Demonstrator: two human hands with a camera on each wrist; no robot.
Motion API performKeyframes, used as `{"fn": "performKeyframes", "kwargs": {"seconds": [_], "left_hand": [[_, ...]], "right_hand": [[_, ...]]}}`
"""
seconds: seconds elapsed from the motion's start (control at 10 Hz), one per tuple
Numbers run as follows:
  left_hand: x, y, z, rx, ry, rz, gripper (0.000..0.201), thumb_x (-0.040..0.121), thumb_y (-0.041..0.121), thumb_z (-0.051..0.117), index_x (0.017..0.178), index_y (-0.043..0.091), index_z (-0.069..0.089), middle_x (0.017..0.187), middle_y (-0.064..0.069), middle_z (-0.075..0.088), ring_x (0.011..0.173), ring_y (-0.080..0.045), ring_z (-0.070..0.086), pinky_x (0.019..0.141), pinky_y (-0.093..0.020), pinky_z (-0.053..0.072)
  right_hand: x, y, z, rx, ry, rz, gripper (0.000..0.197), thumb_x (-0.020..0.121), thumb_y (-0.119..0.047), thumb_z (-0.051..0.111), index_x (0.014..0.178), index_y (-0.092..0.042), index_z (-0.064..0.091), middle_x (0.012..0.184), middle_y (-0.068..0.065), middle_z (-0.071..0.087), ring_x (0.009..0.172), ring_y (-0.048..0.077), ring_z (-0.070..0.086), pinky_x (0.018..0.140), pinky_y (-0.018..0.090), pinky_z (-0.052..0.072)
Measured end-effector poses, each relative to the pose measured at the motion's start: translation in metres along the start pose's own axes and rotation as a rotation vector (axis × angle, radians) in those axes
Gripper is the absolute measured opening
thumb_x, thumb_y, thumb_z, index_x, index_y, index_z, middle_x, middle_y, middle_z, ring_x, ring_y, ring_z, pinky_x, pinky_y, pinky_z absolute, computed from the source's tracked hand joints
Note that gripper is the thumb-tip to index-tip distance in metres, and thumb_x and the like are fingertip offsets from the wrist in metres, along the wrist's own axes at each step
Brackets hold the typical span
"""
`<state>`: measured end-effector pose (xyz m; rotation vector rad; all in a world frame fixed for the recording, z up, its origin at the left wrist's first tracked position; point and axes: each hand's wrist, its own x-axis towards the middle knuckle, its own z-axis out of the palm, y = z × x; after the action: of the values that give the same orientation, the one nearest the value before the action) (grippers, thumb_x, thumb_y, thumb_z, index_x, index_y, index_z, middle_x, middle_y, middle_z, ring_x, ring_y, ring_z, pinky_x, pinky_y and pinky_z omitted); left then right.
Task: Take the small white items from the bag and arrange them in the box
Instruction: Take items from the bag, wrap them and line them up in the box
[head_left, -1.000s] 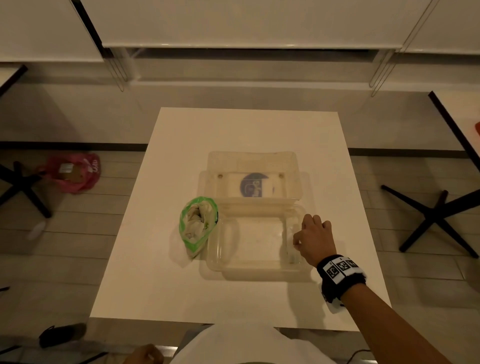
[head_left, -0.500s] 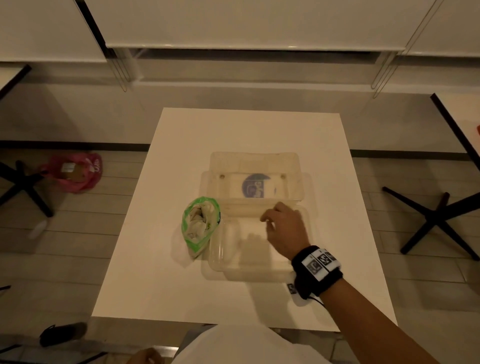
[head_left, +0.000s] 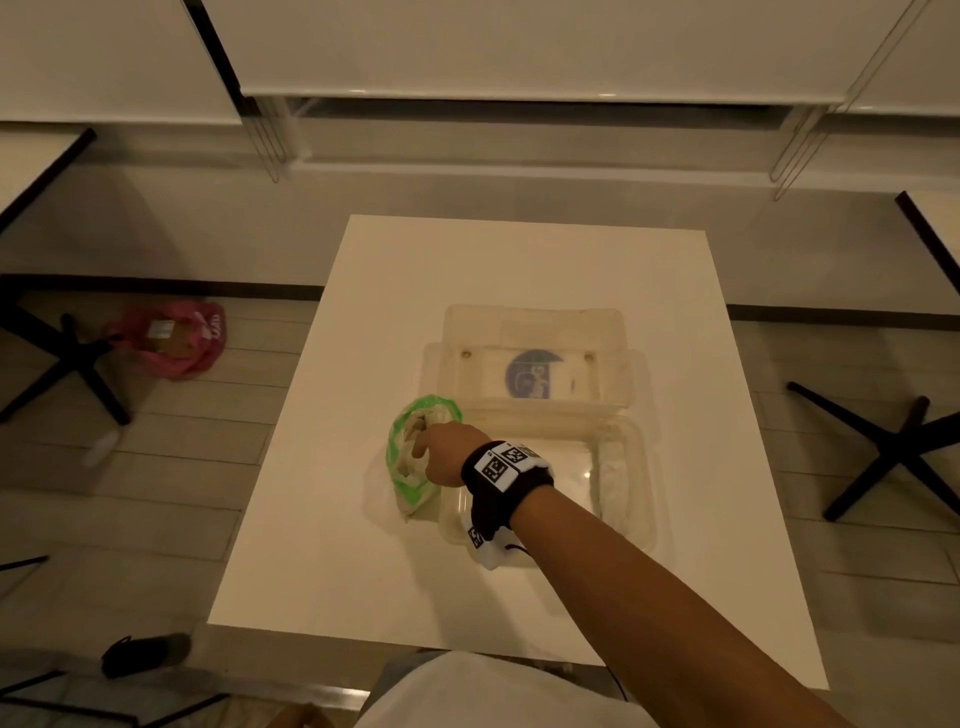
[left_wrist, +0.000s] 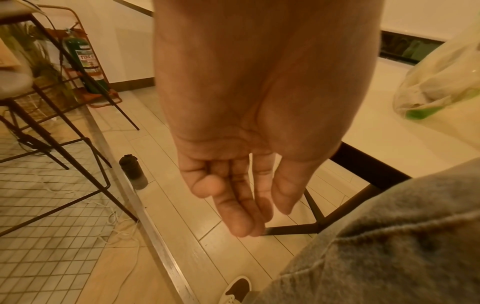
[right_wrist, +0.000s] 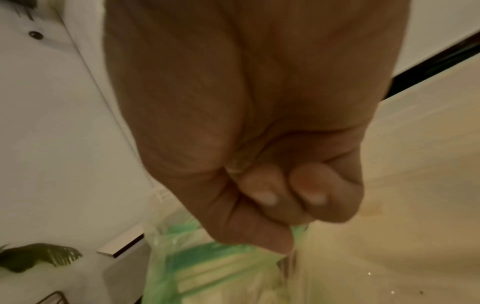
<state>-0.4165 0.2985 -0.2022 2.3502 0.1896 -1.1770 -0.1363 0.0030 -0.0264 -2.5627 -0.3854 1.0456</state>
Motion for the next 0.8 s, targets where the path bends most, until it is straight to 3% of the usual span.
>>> {"fn": "performKeyframes", "kwargs": {"seconds": [0.1, 0.2, 0.3, 0.4, 0.5, 0.6, 0.7, 0.8], "left_hand": [[-0.003, -0.026, 0.007, -0.179, -0.013, -0.095, 0.016, 0.089, 0.016, 0.071, 0.078, 0.005, 0.069, 0.066, -0.004, 0.069, 0.065, -0.012, 0.065, 0.067, -0.019, 0.050], [-0.007, 0.027, -0.039, -0.067, 0.052, -0.077, 0.017, 0.089, 0.014, 0.071, 0.079, 0.002, 0.068, 0.065, -0.005, 0.068, 0.063, -0.013, 0.065, 0.066, -0.021, 0.051], [-0.015, 0.086, -0.079, -0.293, 0.028, -0.016, 0.018, 0.089, 0.012, 0.071, 0.079, -0.001, 0.066, 0.063, -0.006, 0.067, 0.062, -0.015, 0.064, 0.066, -0.024, 0.052], [-0.028, 0.143, -0.115, -0.313, 0.110, 0.200, 0.016, 0.093, 0.011, 0.067, 0.078, 0.011, 0.068, 0.064, -0.007, 0.068, 0.057, -0.011, 0.059, 0.062, -0.025, 0.048], [-0.042, 0.197, -0.149, -0.295, 0.325, 0.401, 0.014, 0.094, 0.015, 0.068, 0.084, 0.025, 0.069, 0.077, 0.000, 0.069, 0.066, -0.010, 0.062, 0.062, -0.022, 0.048], [-0.048, 0.253, -0.169, -0.389, 0.512, 0.553, 0.021, 0.090, 0.019, 0.072, 0.105, 0.030, 0.063, 0.092, 0.012, 0.066, 0.083, -0.008, 0.063, 0.060, -0.018, 0.047], [-0.044, 0.293, -0.175, -0.436, 0.556, 0.631, 0.033, 0.087, 0.026, 0.075, 0.115, 0.033, 0.060, 0.106, 0.013, 0.066, 0.092, -0.007, 0.064, 0.063, -0.020, 0.050], [-0.039, 0.319, -0.172, -0.400, 0.556, 0.686, 0.017, 0.090, 0.029, 0.073, 0.105, 0.032, 0.066, 0.105, 0.012, 0.069, 0.090, -0.006, 0.065, 0.066, -0.027, 0.050]], "right_hand": [[0.004, -0.002, -0.001, -0.062, -0.004, -0.012, 0.036, 0.094, -0.016, 0.053, 0.128, -0.012, 0.064, 0.132, 0.008, 0.061, 0.116, 0.029, 0.059, 0.099, 0.039, 0.050], [-0.002, 0.002, -0.008, 0.067, 0.091, -0.047, 0.036, 0.092, -0.011, 0.055, 0.123, -0.020, 0.069, 0.133, -0.001, 0.063, 0.120, 0.022, 0.058, 0.103, 0.033, 0.046], [-0.017, 0.010, -0.018, 0.342, 0.232, -0.076, 0.041, 0.084, 0.004, 0.053, 0.110, -0.018, 0.075, 0.115, -0.001, 0.073, 0.108, 0.013, 0.063, 0.096, 0.027, 0.048], [-0.030, 0.017, -0.024, 0.492, 0.391, -0.109, 0.027, 0.082, 0.002, 0.065, 0.094, -0.018, 0.078, 0.093, -0.002, 0.076, 0.087, 0.009, 0.066, 0.079, 0.023, 0.048], [-0.045, 0.024, -0.029, 0.522, 0.491, -0.137, 0.008, 0.081, -0.016, 0.078, 0.086, -0.022, 0.077, 0.086, -0.005, 0.074, 0.084, 0.012, 0.066, 0.080, 0.031, 0.053], [-0.065, 0.028, -0.035, 0.532, 0.531, -0.165, 0.004, 0.082, -0.019, 0.077, 0.086, -0.019, 0.077, 0.082, -0.006, 0.069, 0.081, 0.010, 0.062, 0.078, 0.031, 0.050], [-0.086, 0.032, -0.039, 0.536, 0.526, -0.172, 0.007, 0.085, -0.018, 0.075, 0.090, -0.013, 0.076, 0.079, -0.013, 0.061, 0.072, 0.001, 0.054, 0.070, 0.021, 0.044], [-0.104, 0.037, -0.041, 0.634, 0.484, -0.179, 0.011, 0.086, -0.019, 0.074, 0.091, -0.009, 0.074, 0.078, -0.006, 0.065, 0.069, 0.003, 0.056, 0.070, 0.022, 0.045]]}}
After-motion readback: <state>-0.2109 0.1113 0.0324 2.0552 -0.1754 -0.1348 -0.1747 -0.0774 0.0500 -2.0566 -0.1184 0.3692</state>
